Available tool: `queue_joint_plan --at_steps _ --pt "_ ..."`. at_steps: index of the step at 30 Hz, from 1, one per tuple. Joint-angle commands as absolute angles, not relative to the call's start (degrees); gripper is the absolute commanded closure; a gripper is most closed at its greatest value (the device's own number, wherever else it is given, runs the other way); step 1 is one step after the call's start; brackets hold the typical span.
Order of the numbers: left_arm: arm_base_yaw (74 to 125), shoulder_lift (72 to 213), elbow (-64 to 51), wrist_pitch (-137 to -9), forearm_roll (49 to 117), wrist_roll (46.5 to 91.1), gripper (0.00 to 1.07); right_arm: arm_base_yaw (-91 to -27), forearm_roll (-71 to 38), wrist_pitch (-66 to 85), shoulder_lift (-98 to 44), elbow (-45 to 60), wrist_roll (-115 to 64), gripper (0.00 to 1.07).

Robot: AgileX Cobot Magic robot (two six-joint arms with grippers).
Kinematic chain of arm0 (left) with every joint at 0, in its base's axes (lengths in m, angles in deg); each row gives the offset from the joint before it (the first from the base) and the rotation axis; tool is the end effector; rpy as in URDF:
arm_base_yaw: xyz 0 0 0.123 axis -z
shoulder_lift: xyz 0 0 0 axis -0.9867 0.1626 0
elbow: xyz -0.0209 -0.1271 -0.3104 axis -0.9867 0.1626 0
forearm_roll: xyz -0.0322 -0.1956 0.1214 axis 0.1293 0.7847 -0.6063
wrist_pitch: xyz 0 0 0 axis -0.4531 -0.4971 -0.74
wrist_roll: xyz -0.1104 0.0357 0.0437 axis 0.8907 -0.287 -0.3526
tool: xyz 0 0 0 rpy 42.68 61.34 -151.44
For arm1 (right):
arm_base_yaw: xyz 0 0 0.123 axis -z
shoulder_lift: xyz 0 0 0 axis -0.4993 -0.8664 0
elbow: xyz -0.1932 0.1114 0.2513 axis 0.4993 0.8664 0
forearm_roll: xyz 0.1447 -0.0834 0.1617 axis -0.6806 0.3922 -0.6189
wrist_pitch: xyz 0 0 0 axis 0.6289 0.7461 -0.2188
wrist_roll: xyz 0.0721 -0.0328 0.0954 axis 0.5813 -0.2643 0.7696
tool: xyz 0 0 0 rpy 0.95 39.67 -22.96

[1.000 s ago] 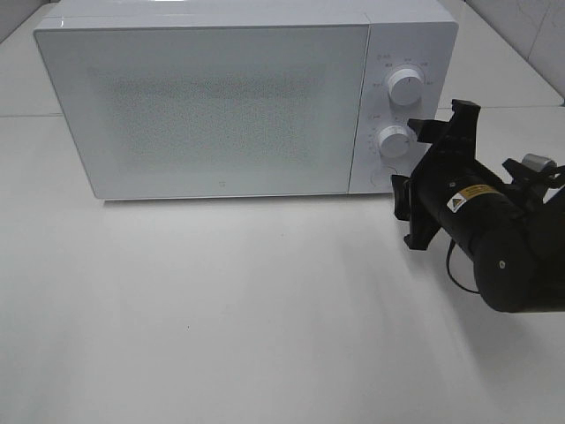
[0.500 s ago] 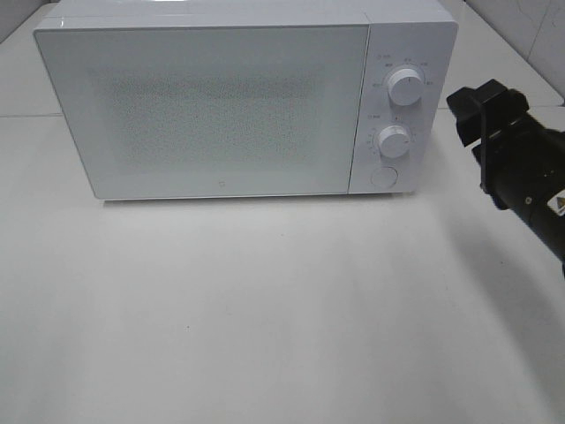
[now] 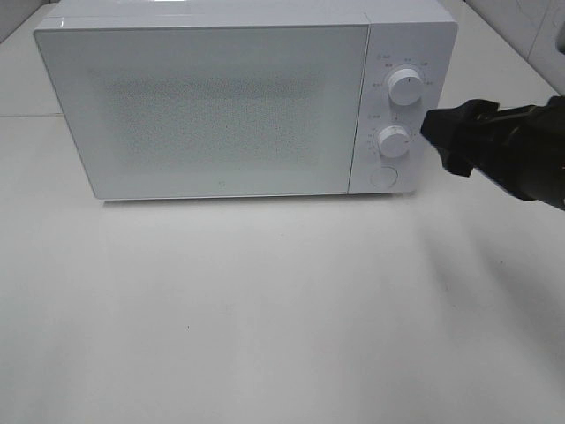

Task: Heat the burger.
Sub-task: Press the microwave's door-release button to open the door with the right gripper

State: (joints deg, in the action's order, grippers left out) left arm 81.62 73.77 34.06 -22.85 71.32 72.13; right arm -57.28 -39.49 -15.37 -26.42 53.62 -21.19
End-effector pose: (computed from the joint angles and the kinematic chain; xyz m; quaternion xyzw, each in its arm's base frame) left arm -0.0469 -0.0047 0.2564 0.0120 0.8493 -0.0268 0.5271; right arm 0.2038 0.0794 0.2777 0.0113 0.7955 0.1771 0.5793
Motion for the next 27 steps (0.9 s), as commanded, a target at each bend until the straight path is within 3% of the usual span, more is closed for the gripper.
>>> queue_joint_plan --at_steps 1,7,12,17,27 --pt "81.6 73.2 33.9 -22.6 71.4 72.6 0.06 -57.1 -39.3 5.2 -24.9 46.2 -35.5 0.35" --pt "81.6 73.2 33.9 -22.6 71.4 72.6 0.06 -56.9 -32.0 21.8 -24.9 39.1 -38.2 0.35" --pt "81.6 73.2 33.9 -22.6 71.4 72.6 0.06 -55.5 -21.2 28.7 -24.9 35.3 -25.9 0.35" --pt "81.6 73.2 33.9 -22.6 71.4 72.6 0.06 -47.1 -10.9 33.2 -25.3 35.3 -8.8 0.31" --pt "81.6 73.2 33.9 -22.6 71.4 72.6 0.06 -38.4 -9.2 39.7 -25.3 35.3 -14.1 0.31"
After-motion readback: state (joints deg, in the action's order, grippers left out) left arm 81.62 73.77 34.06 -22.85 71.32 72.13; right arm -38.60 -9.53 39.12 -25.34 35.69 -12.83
